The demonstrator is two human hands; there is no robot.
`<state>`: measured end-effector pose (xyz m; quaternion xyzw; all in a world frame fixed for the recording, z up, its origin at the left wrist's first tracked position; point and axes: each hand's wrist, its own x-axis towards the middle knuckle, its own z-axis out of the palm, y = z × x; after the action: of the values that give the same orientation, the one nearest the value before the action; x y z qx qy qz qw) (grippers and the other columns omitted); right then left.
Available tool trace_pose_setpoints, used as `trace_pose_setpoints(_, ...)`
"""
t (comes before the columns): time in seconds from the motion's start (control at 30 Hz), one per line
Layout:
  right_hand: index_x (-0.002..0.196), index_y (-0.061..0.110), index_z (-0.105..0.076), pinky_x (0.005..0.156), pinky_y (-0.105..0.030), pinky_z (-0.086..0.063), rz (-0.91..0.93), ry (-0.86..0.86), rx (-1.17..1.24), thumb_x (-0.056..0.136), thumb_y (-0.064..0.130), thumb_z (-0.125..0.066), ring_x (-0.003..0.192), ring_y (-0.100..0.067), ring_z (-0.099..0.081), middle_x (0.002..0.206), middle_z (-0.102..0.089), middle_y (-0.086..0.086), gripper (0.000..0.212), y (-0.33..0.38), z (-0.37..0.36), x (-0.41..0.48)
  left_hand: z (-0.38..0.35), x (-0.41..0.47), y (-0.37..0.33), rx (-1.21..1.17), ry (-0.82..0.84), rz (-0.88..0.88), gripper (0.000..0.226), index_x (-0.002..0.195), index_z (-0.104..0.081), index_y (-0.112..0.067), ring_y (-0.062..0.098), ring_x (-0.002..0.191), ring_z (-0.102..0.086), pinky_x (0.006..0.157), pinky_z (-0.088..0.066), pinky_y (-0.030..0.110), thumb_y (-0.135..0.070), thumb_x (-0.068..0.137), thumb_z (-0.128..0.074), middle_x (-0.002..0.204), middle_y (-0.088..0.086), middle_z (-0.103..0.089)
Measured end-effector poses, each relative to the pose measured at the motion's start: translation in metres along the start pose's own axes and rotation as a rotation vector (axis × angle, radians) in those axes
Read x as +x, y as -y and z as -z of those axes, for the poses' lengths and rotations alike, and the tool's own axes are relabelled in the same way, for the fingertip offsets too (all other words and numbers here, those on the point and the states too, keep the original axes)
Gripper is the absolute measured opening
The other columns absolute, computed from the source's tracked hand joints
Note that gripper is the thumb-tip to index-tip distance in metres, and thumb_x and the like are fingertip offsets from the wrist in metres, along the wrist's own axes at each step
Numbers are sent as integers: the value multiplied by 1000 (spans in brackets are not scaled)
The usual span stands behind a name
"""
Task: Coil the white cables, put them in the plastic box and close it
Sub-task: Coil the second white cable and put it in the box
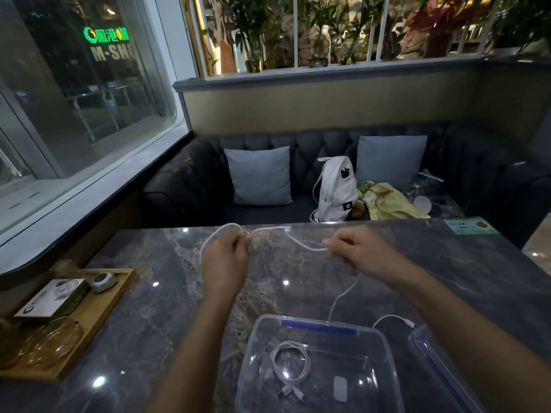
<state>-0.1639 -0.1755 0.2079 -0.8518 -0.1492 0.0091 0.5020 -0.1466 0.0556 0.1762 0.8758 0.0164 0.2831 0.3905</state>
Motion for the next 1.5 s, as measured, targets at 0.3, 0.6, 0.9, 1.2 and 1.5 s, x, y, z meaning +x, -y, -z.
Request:
trace_pose_setpoints(0.3, 86, 21, -61, 57, -12, -40, 219, -36, -254, 82, 31, -62, 63, 0, -53, 74, -58, 9, 11, 9, -24, -3, -26, -23, -19, 140, 315, 113, 15, 87, -58, -14, 23, 75, -58, 63, -42, 32, -5, 83, -46, 78, 2, -59)
trace_pose_setpoints(0.6, 74, 15, -67, 59, -30, -39, 223, -36, -301, 83, 17, -63, 57, -3, -48, 58, -52, 15, 10, 1, -31, 3, -29, -26, -23, -445, 682, -89, 27, 119, -53, -20, 5, 107, -55, 97, -42, 22, -10, 97, -41, 119, 2, -59)
trace_pose_setpoints(0.9, 62, 27, -61, 54, -23, -44, 75, 55, -155, 81, 9, -64, 47, -2, -51, 54, -59, 9, 26, -14, -24, 3, -30, -28, -20, -428, 573, -185, 16, 90, -59, -11, 3, 68, -54, 69, -45, 20, -6, 95, -45, 74, -6, -57)
trace_pose_setpoints(1.2, 80, 6, -65, 63, -37, -47, 270, -212, -402, 81, 19, -66, 65, -21, -58, 72, -65, -5, 14, -6, -53, -3, -42, -26, -18, -109, 397, -232, 20, 97, -69, -12, 15, 81, -66, 73, -53, 32, -10, 88, -52, 88, 7, -73)
trace_pose_setpoints(1.5, 56, 23, -45, 60, -32, -37, 32, -143, -451, 92, 29, -47, 61, -18, -50, 60, -53, 1, 37, -6, -11, 22, -16, -22, -37, -30, 369, -582, 31, 84, -75, -14, 18, 62, -66, 52, -51, 24, -13, 76, -45, 69, 3, -72)
